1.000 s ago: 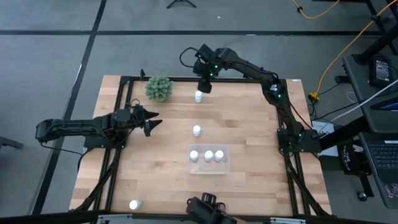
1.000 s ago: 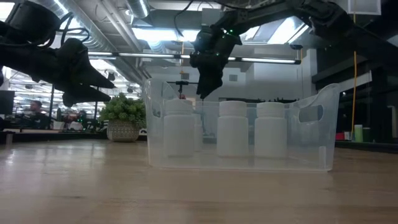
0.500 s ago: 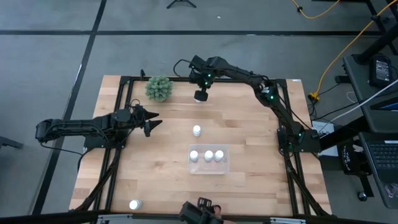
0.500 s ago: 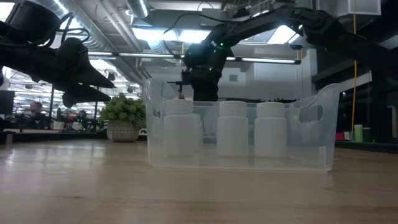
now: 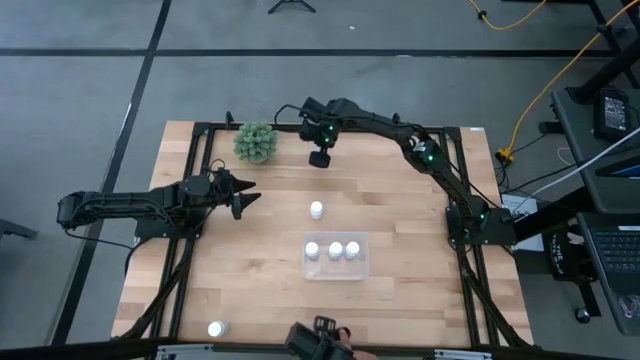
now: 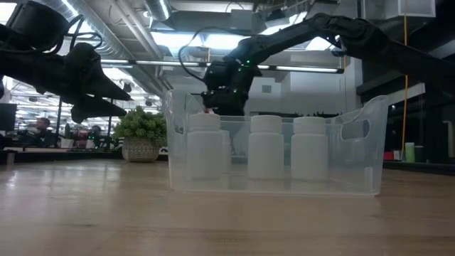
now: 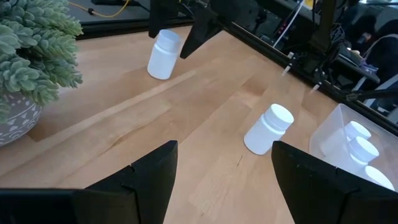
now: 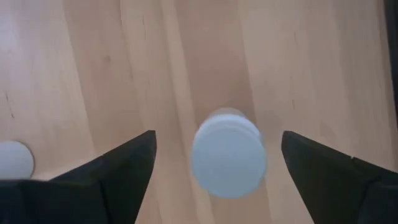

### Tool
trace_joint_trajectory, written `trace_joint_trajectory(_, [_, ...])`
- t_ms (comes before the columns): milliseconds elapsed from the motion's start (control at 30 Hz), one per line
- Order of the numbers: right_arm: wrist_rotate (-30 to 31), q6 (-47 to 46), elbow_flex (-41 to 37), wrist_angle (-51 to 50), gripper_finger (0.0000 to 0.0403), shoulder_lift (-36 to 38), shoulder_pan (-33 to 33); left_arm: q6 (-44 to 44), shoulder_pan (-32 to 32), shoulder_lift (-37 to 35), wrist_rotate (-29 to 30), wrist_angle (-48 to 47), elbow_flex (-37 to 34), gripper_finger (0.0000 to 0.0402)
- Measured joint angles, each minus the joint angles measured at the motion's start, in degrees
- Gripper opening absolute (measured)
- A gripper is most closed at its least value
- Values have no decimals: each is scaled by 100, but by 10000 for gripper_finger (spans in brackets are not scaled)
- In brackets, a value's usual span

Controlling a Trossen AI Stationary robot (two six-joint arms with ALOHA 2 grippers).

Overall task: Pick and place pill bottles into a basket
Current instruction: Put the white medicine bottle into the transparent bin

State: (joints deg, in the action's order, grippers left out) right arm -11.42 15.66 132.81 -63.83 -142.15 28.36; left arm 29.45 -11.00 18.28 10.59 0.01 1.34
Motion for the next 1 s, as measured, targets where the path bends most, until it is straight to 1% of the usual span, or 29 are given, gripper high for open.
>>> trace_joint_trajectory(467, [-11,0,0,50,346,-76,65,-2,1,0,0,0,0,253])
trace_joint_trajectory(533, [-19,0,4,72,340,-122,78,-1,1,0,0,-1,0,253])
trace_joint_trajectory(767, [-17,0,-2,-26,295,-208,90,33,1,-1,0,0,0,253])
trace_joint_trajectory(900, [-17,0,-2,-18,257,-208,90,35,0,0,0,0,0,253])
trace_joint_trajectory(1000, [-17,0,-2,-20,221,-208,90,34,1,0,0,-1,0,253])
